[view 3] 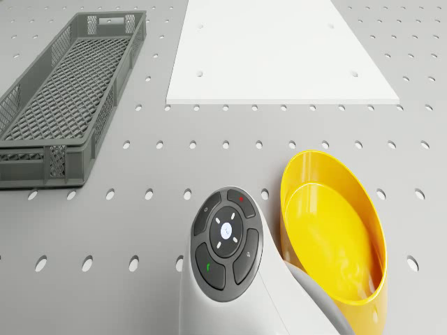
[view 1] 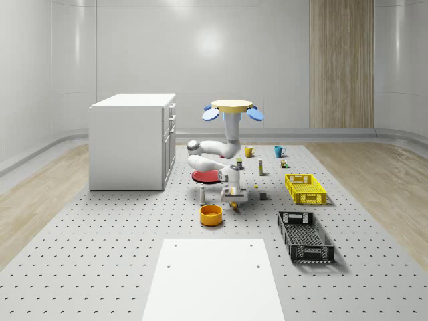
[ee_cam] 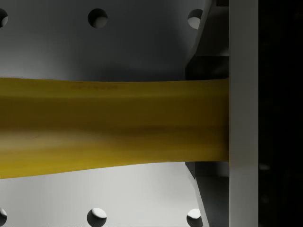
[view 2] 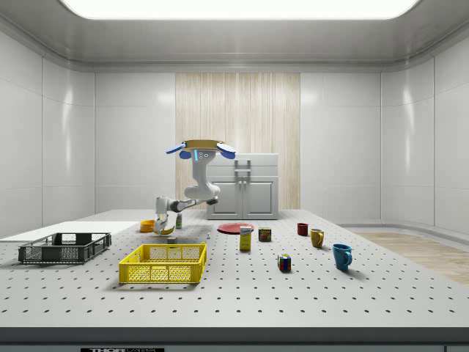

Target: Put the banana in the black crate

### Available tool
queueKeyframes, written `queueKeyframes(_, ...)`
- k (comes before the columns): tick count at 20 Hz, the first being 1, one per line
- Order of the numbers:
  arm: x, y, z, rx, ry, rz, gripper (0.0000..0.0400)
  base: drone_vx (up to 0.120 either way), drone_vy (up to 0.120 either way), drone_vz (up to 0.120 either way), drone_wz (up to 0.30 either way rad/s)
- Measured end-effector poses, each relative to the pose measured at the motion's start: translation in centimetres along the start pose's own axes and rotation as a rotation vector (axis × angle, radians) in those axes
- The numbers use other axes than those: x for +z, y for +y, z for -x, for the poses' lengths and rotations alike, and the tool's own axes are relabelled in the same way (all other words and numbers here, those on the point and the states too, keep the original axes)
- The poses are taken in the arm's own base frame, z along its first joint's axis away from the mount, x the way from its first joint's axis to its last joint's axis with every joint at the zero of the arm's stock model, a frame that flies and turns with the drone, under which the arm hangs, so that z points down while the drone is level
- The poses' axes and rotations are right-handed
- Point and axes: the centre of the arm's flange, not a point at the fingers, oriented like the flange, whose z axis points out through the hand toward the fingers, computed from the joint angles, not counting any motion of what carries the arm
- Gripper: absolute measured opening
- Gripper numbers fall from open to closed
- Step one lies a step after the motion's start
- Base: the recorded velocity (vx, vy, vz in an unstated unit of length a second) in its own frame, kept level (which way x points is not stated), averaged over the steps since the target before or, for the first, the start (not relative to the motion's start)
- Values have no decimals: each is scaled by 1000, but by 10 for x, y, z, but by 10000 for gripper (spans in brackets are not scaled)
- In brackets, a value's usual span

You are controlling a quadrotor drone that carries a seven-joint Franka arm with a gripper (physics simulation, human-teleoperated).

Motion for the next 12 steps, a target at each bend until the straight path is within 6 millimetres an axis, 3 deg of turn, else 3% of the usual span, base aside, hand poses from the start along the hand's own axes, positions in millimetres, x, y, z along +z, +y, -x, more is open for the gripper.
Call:
queueKeyframes(7,-15,0,0,-22,2,1,190,0,0,0,0)
queueKeyframes(10,-27,0,0,-23,3,1,190,13,27,107,0)
queueKeyframes(12,-34,0,0,-21,3,1,190,120,120,120,0)
